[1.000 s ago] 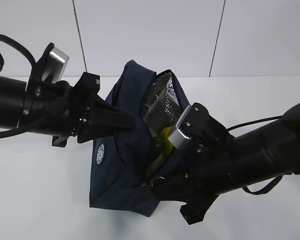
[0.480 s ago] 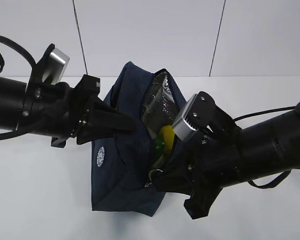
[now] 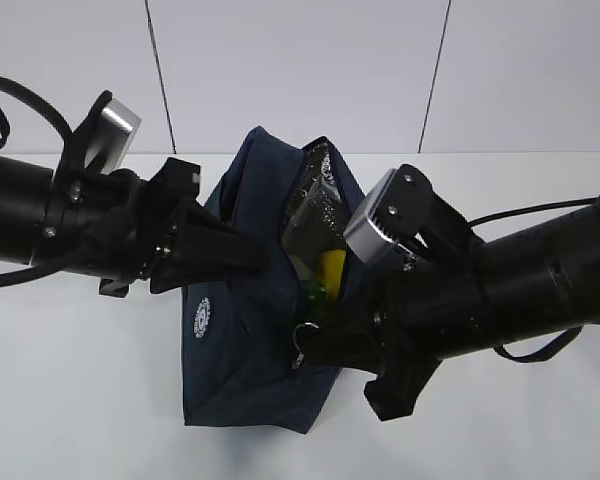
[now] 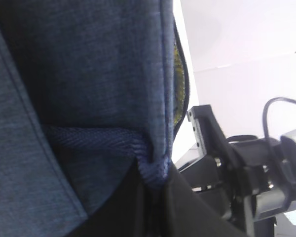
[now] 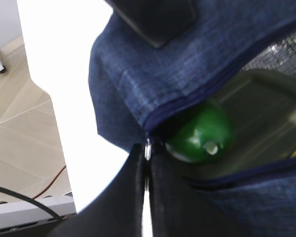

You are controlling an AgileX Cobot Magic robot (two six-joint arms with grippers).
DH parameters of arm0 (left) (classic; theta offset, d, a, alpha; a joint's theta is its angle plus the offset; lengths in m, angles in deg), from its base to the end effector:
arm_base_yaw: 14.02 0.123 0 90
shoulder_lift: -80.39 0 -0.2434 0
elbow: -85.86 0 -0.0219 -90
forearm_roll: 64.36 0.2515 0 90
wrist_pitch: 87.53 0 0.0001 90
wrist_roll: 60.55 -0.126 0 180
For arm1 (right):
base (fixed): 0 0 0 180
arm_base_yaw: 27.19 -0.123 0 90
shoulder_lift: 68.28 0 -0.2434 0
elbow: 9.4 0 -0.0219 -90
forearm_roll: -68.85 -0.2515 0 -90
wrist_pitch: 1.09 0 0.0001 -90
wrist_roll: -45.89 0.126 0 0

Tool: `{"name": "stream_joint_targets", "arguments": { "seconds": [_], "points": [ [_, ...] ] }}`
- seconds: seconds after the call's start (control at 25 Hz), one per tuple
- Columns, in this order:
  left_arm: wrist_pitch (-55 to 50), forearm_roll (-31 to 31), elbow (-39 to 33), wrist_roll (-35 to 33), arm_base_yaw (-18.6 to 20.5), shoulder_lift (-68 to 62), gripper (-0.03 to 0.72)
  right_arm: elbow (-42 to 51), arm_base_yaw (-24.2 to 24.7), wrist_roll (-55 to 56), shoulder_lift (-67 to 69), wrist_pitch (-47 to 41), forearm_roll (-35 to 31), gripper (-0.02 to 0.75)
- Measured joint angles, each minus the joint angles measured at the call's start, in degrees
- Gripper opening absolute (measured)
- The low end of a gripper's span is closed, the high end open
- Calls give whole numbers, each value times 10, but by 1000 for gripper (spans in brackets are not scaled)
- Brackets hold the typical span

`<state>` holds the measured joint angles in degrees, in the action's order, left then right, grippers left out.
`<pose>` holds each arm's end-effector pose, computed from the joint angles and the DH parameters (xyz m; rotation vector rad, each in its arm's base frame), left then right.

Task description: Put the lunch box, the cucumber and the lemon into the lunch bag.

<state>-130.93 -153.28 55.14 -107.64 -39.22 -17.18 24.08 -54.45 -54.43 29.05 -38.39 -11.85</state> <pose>0.2471 -0.2120 0.1677 0.1097 2.4540 -1.4305 0.2352 0.2060 0.1418 -1.2354 1.9848 0.8104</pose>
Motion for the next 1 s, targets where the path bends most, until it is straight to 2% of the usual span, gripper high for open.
{"name": "stream_joint_targets", "arguments": {
  "seconds": [1.0],
  "points": [
    [41,8,0,0,0,0,11,-53,0,16,-67,19,17,8]
  ]
}}
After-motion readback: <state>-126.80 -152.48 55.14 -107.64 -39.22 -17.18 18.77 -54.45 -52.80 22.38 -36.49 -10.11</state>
